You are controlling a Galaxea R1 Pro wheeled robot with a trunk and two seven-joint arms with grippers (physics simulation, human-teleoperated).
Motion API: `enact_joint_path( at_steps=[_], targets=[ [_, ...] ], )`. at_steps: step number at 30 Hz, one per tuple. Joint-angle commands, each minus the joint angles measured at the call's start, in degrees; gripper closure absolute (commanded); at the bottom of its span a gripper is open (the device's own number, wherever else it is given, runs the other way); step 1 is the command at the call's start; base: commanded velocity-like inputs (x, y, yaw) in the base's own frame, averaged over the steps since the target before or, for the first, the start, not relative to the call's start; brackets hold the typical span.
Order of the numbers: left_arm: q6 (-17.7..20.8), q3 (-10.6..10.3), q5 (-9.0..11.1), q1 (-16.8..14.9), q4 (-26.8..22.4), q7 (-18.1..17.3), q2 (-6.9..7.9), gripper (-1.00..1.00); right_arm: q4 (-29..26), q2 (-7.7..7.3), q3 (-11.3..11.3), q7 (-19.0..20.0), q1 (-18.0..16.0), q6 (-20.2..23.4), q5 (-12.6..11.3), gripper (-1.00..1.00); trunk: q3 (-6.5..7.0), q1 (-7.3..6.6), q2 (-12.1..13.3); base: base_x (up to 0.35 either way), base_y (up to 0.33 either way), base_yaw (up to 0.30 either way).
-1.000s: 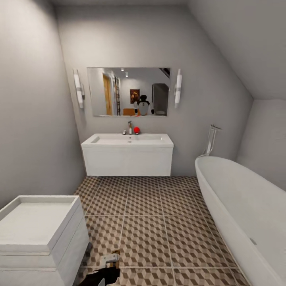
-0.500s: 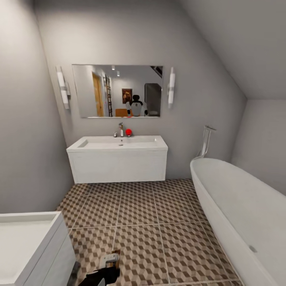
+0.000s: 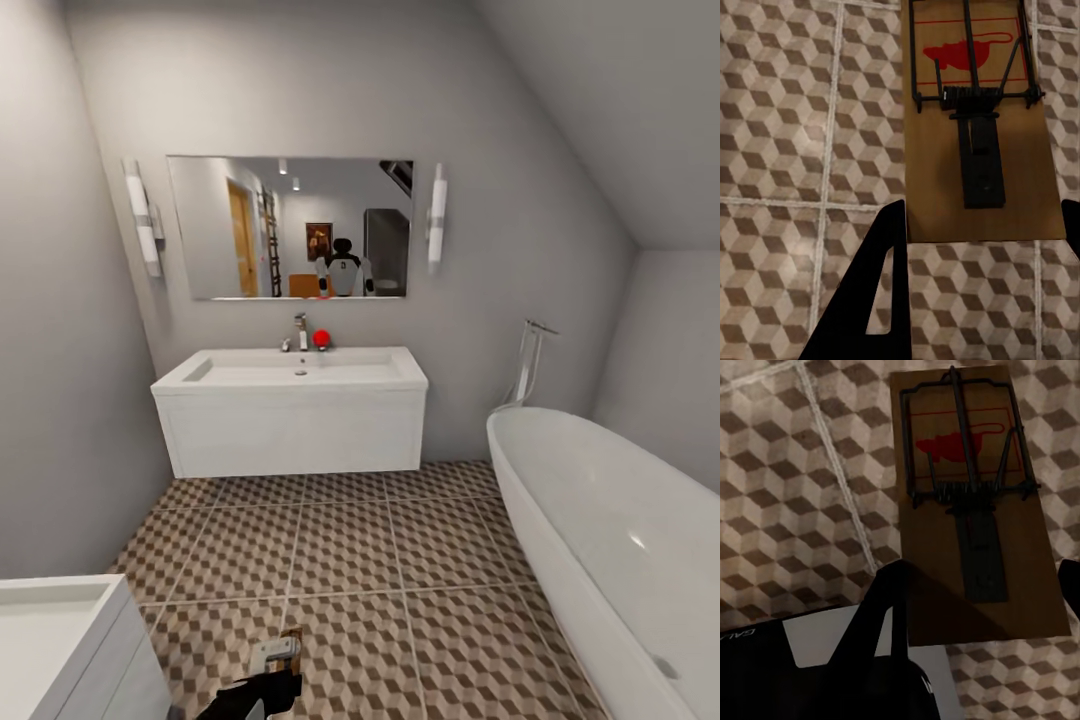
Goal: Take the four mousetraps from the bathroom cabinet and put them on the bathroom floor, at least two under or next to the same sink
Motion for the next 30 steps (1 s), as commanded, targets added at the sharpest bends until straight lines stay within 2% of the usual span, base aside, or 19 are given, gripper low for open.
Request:
enact_joint_path(
  at_steps=[1, 21, 26, 28, 29, 30],
  targets=[
    [0.34, 0.15, 0.55, -0.01, -0.16, 0.24, -0.03, 1.0, -0.1, -0.02, -0.15, 0.27, -0.01, 0.3, -0.24, 1.0, -0.07, 0.03, -0.03, 0.324, 0.0, 0.0],
    [0.02, 0.24, 0.56, -0.01, -0.75, 0.12, 0.05, 1.0, -1.03, -0.31, 0.35, 0.68, -0.01, 0.5, 0.0, 1.0, -0.07, 0.03, -0.03, 0.324, 0.0, 0.0],
    [0.08, 0.44, 0.56, -0.01, -0.85, 0.13, 0.05, 1.0, -6.52, -0.81, 0.42, 0.8, -0.01, 1.2, 0.22, 1.0, -0.07, 0.03, -0.03, 0.324, 0.0, 0.0],
    [0.14, 0.53, 0.59, -0.01, -0.85, 0.11, 0.05, 1.0, -8.35, -0.8, 0.41, 0.76, -0.01, 1.95, 1.07, 1.0, -0.07, 0.03, -0.03, 0.324, 0.0, 0.0],
    [0.2, 0.61, 0.63, -0.01, -0.86, 0.08, 0.1, 1.0, -10.69, -0.68, 0.31, 0.66, -0.01, 4.26, 3.32, 1.0, -0.07, 0.03, -0.03, 0.324, 0.0, 0.0],
    [0.21, 0.62, 0.65, -0.01, -0.86, 0.08, 0.1, 1.0, -11.45, -0.6, 0.29, 0.62, -0.01, 4.94, 3.91, 1.0, -0.07, 0.03, -0.03, 0.324, 0.0, 0.0]
  ],
)
